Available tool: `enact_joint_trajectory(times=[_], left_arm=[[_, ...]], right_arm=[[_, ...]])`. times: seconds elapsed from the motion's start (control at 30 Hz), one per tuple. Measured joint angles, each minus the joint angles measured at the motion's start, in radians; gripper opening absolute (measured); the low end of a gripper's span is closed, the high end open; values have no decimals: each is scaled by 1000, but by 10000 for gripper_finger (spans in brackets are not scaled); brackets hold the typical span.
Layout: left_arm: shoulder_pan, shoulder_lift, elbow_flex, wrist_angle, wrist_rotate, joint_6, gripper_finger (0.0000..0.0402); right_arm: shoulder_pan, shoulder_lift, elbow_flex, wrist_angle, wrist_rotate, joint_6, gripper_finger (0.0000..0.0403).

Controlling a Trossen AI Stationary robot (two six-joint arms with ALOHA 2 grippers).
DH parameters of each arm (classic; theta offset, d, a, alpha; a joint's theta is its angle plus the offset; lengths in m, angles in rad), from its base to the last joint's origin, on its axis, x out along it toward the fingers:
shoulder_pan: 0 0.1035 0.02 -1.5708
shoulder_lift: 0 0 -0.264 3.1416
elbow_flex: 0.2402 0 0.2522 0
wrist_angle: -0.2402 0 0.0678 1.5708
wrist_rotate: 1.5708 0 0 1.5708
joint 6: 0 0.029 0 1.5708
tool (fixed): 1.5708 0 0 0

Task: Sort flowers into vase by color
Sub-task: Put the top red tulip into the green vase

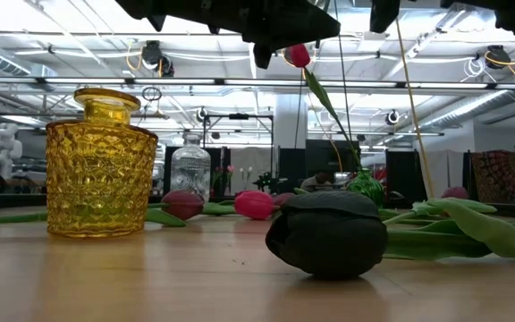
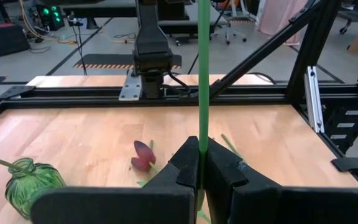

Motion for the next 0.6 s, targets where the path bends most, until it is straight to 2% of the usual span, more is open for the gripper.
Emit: enact_joint_trajectory(times=[0.4, 0.6], left_arm=[[-1, 0, 0, 19, 25, -34, 15], [-1, 0, 0, 20, 34, -51, 15]], right_arm=[[0, 0, 0, 7, -4, 11, 108], [0, 0, 0, -10, -9, 13, 115]])
